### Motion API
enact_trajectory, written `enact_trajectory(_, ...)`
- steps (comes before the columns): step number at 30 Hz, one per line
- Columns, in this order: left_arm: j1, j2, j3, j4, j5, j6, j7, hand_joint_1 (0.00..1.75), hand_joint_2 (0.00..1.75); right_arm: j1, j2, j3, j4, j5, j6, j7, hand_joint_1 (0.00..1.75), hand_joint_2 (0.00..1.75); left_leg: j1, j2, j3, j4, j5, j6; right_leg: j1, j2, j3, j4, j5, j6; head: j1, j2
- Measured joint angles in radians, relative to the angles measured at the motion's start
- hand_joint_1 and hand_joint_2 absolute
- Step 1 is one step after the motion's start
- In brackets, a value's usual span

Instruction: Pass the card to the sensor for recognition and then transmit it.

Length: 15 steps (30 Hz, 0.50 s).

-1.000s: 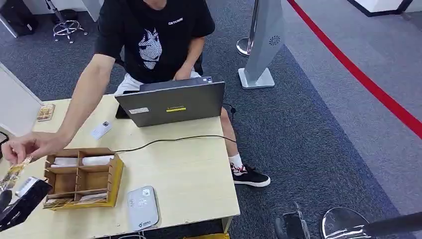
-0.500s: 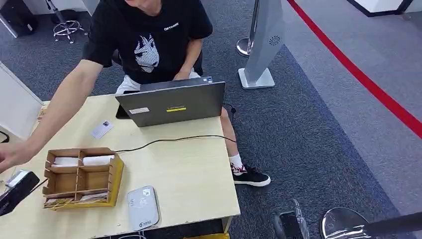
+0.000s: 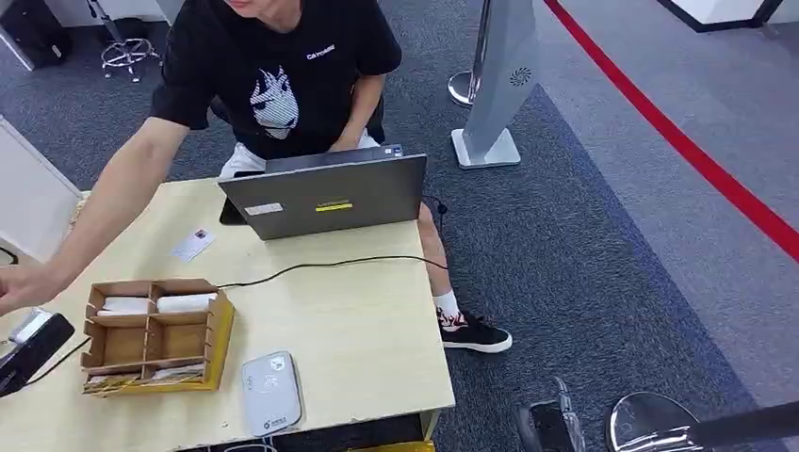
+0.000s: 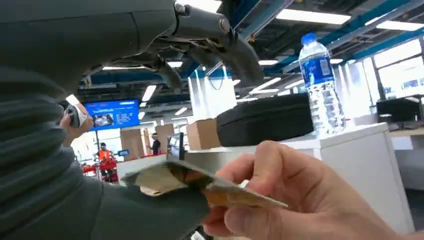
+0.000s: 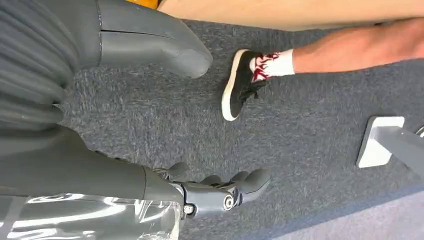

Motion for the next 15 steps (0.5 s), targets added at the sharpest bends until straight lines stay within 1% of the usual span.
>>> enact_trajectory(2, -0.018, -0.003, -0.016, -0.008, -0.001, 0.014, -0.003, 1.75, 1.75, 0.000, 0.000, 0.002, 0.000, 0.000, -0.003, 0.000, 0.00, 1.75, 0.000, -0.001, 0.000, 0.000, 0.001, -0.001, 0.000, -0.001, 0.000, 0.000, 0.000, 0.000, 0.000, 0.000)
enact_trajectory(6, -0.044, -0.007, -0.052, -0.024, -0.013, 0.013, 0.004, 1.75, 1.75, -0.001, 0.000, 0.005, 0.000, 0.001, -0.006, 0.000, 0.00, 1.75, 0.000, -0.002, 0.000, 0.000, 0.001, -0.001, 0.000, 0.000, 0.000, 0.000, 0.001, 0.000, 0.000, 0.000)
enact_trajectory(15, -0.068, -0.007, -0.083, -0.033, -0.017, 0.017, 0.007, 1.75, 1.75, -0.001, 0.000, 0.007, 0.000, 0.001, -0.017, 0.000, 0.00, 1.75, 0.000, -0.002, 0.000, 0.000, 0.001, -0.001, 0.000, -0.001, 0.000, 0.000, 0.001, 0.000, 0.000, 0.000)
